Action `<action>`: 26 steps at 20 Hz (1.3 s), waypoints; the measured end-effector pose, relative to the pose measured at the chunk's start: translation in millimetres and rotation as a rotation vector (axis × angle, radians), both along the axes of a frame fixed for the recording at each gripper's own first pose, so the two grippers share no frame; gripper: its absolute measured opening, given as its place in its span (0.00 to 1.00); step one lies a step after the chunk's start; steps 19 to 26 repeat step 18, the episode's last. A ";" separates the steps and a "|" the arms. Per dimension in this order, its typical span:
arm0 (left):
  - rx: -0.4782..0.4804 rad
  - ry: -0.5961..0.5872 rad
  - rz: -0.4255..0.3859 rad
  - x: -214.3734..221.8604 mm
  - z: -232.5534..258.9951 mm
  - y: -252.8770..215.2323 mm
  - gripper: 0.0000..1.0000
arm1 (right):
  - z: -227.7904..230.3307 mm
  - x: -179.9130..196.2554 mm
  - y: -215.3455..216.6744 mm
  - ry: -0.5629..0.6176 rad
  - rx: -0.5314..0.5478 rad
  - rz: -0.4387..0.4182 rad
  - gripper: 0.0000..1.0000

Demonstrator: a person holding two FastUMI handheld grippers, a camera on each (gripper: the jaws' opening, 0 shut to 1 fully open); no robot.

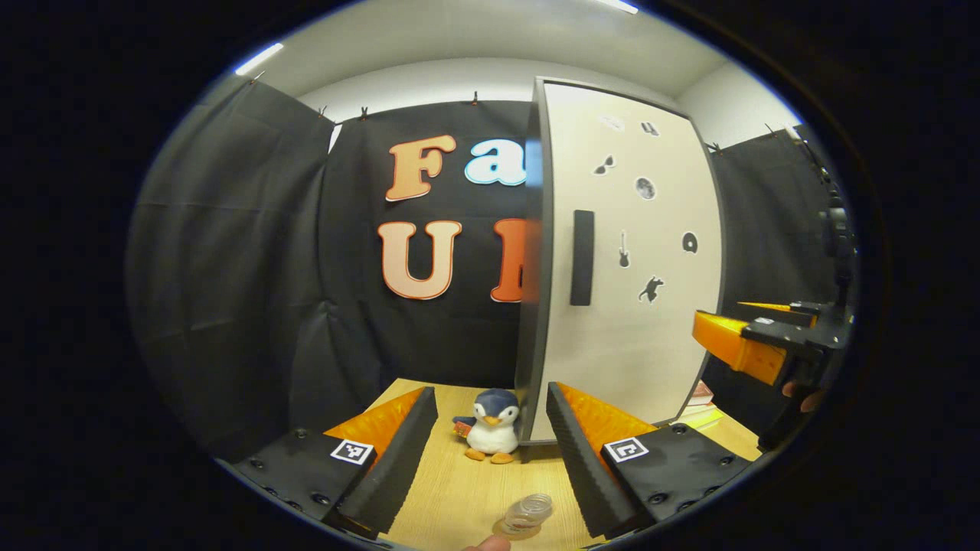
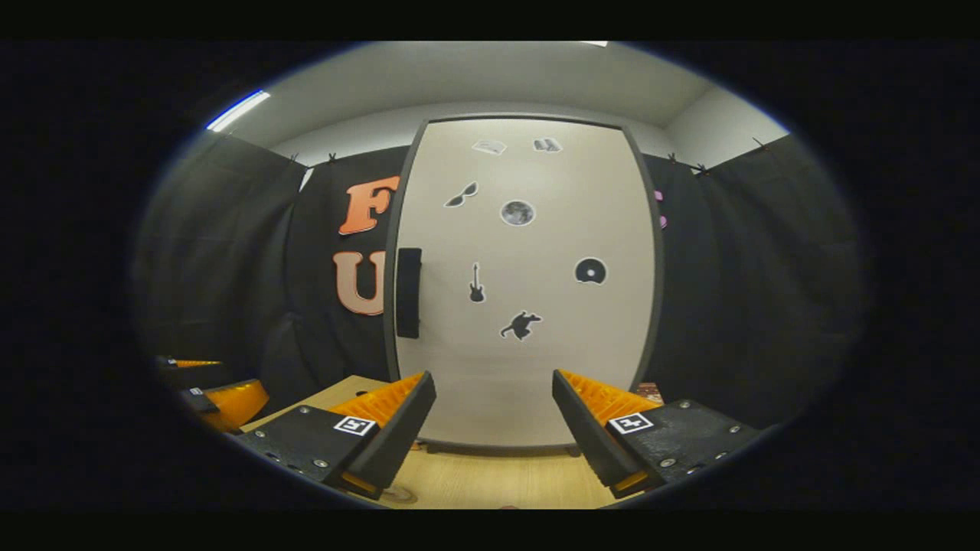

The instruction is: Open the cabinet door with the right hand, grasp the bottle in the cabinet with the left hand and place it on the coaster, then close the cabinet door with the right hand.

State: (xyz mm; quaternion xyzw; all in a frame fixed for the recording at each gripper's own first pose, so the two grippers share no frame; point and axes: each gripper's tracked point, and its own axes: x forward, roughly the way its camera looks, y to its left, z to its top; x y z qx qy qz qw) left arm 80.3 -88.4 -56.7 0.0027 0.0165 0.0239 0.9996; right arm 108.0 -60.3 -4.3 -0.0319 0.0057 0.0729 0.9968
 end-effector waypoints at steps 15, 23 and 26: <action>0.037 -0.029 -0.046 -66.7 13.0 -68.7 0.94 | -7.6 -105.4 -83.0 0.017 0.031 -0.045 0.95; 0.038 -0.017 -0.036 -68.7 9.3 -65.2 0.94 | -9.5 -103.2 -83.8 0.021 0.034 -0.041 0.95; 0.038 -0.017 -0.036 -68.7 9.3 -65.2 0.94 | -9.5 -103.2 -83.8 0.021 0.034 -0.041 0.95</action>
